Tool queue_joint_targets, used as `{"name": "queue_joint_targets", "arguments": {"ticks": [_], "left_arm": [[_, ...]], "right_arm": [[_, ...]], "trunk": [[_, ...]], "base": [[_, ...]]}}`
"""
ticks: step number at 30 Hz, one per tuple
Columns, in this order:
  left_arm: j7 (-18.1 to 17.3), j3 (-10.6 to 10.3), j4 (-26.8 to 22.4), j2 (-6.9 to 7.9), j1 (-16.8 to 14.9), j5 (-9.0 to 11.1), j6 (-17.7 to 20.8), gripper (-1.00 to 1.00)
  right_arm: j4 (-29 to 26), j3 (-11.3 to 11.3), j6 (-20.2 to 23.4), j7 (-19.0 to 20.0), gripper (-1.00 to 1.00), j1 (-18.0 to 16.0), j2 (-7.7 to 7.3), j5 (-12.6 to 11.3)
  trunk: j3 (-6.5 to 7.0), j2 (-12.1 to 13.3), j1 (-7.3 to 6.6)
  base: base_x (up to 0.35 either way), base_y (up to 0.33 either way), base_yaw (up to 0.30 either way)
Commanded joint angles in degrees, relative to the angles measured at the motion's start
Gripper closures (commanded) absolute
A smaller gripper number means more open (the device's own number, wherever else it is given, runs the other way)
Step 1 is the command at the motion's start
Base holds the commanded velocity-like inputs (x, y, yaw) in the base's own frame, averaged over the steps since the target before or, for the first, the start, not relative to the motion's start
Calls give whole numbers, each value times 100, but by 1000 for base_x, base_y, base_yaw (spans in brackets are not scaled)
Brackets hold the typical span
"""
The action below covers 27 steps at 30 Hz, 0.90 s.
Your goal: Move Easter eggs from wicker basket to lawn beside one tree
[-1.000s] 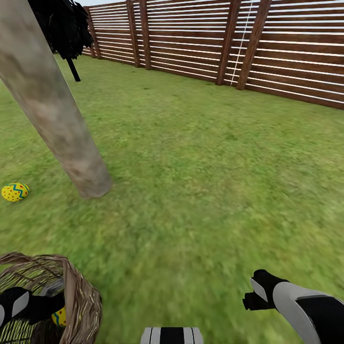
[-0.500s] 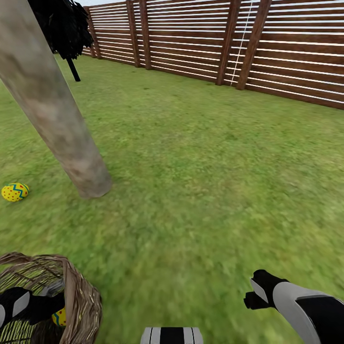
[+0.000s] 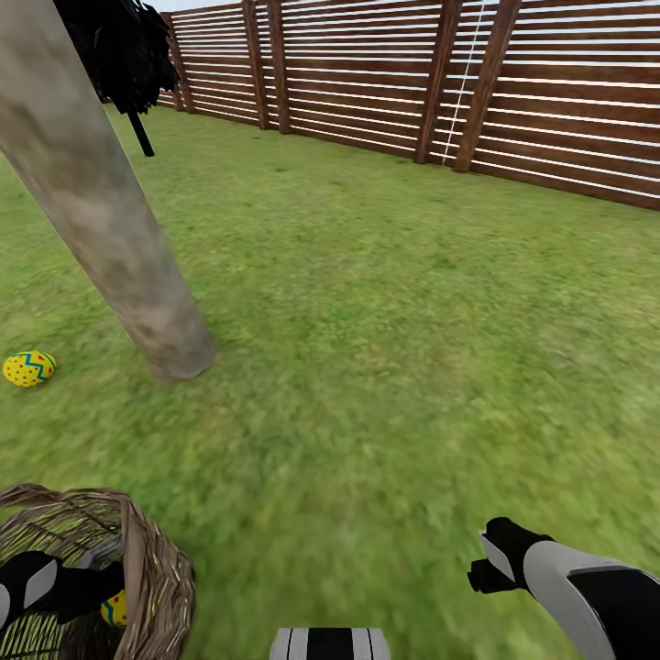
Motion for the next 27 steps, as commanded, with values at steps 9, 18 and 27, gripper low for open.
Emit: {"name": "queue_joint_targets", "arguments": {"ticks": [9, 18, 27], "left_arm": [[-17, 44, 15, -1, -5, -59, 2, 100], [-17, 44, 17, -31, -5, -58, 2, 100], [-17, 44, 17, -48, -5, -59, 2, 100]], "right_arm": [[9, 19, 12, 6, -100, -6, 1, 22], [9, 24, 12, 6, -100, -6, 2, 22], [9, 20, 12, 6, -100, -6, 2, 22]], "trunk": [[-5, -2, -1], [-5, -2, -1], [-5, -2, -1]], "base": [[0, 0, 0], [0, 0, 0], [0, 0, 0]]}}
